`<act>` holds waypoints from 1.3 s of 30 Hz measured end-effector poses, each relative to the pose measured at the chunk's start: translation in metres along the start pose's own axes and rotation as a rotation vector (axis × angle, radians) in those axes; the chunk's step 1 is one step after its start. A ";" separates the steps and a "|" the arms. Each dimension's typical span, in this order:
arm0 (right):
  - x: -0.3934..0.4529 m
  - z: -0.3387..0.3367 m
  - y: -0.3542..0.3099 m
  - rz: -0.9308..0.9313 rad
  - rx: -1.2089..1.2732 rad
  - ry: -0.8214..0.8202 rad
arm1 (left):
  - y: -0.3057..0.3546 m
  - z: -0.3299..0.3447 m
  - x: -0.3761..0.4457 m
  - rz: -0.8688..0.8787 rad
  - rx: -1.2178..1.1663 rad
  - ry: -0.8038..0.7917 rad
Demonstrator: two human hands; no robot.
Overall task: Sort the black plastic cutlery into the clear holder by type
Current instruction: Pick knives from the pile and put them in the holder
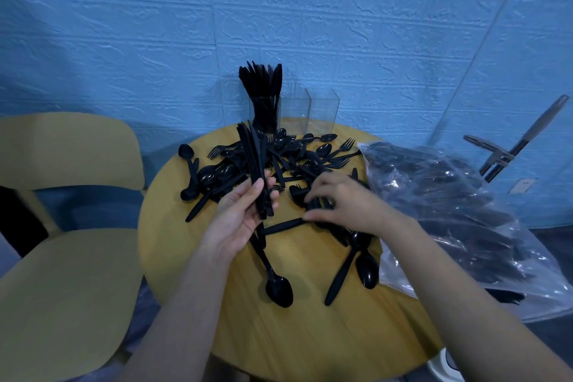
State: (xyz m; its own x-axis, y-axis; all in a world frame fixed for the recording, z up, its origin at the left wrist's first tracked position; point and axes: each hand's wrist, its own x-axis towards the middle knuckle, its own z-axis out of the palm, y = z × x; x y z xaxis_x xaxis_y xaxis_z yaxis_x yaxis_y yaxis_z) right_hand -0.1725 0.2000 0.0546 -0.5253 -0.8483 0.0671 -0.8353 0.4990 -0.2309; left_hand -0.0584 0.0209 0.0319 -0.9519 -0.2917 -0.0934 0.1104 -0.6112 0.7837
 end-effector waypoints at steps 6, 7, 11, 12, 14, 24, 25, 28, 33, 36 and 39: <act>0.010 0.015 -0.016 -0.140 -0.314 -0.077 | 0.000 -0.002 0.000 0.011 -0.011 0.015; 0.009 0.012 -0.016 -0.125 -0.304 -0.068 | 0.000 -0.002 0.000 0.015 -0.014 0.018; 0.005 -0.001 -0.012 0.017 -0.102 0.093 | 0.002 -0.001 0.000 0.049 -0.062 0.013; 0.004 -0.005 -0.011 0.088 0.017 0.136 | 0.003 0.000 -0.001 0.056 -0.071 0.011; 0.004 -0.013 -0.008 0.243 0.307 0.165 | 0.003 0.000 -0.001 0.063 -0.075 0.011; 0.005 -0.013 -0.016 0.360 0.584 -0.193 | 0.003 0.003 -0.003 0.051 -0.048 0.013; 0.006 -0.009 -0.018 0.351 0.537 -0.243 | 0.003 0.003 -0.003 0.049 -0.049 0.012; 0.009 -0.003 -0.023 0.305 0.399 -0.368 | 0.004 0.002 -0.004 0.051 -0.064 0.005; 0.032 -0.007 -0.010 0.403 0.160 0.001 | 0.003 0.002 0.000 0.039 -0.091 0.019; 0.058 0.000 0.005 0.400 0.036 0.166 | 0.002 0.003 0.003 0.028 -0.096 0.030; 0.077 0.008 0.014 0.408 -0.025 0.016 | 0.001 0.004 0.005 0.017 -0.083 0.034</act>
State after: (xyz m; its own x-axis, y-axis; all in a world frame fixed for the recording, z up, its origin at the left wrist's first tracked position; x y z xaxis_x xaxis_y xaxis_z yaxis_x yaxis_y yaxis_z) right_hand -0.2233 0.1398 0.0490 -0.8164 -0.5774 -0.0098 -0.5618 0.7981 -0.2179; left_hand -0.0641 0.0219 0.0345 -0.9397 -0.3264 -0.1022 0.1511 -0.6643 0.7320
